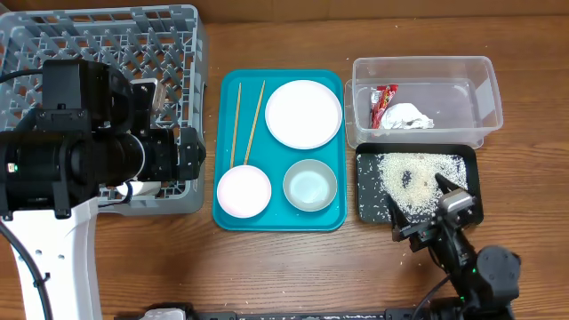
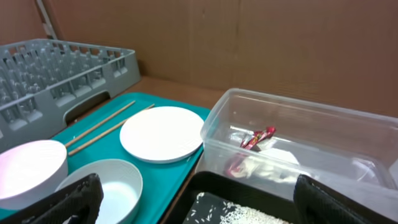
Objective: Sort waste into correct bins and load items into the dishwasher
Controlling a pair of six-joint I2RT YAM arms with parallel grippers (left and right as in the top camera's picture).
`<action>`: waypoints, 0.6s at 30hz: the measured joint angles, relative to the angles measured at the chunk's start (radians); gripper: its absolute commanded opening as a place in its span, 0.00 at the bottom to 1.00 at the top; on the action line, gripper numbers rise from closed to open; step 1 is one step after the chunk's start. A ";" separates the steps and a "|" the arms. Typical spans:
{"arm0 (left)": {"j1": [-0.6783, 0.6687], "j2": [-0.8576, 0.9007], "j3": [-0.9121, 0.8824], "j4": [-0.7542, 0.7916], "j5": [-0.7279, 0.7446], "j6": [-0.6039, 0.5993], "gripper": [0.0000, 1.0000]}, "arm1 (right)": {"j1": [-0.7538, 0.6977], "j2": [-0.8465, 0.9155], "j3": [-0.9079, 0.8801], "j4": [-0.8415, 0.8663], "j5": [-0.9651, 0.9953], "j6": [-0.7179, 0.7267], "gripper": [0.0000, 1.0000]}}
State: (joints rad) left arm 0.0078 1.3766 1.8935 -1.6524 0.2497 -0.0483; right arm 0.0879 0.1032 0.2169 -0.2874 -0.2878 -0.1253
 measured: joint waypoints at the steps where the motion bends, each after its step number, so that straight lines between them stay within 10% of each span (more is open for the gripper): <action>1: 0.000 0.000 0.000 0.000 0.000 0.000 1.00 | -0.002 -0.024 -0.026 0.020 -0.001 0.002 1.00; 18: 0.000 0.000 0.000 0.000 0.000 0.000 1.00 | -0.005 -0.090 -0.199 0.227 -0.005 0.017 1.00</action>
State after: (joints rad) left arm 0.0078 1.3766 1.8935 -1.6520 0.2497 -0.0486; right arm 0.0834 0.0128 0.0181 -0.0601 -0.2928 -0.1085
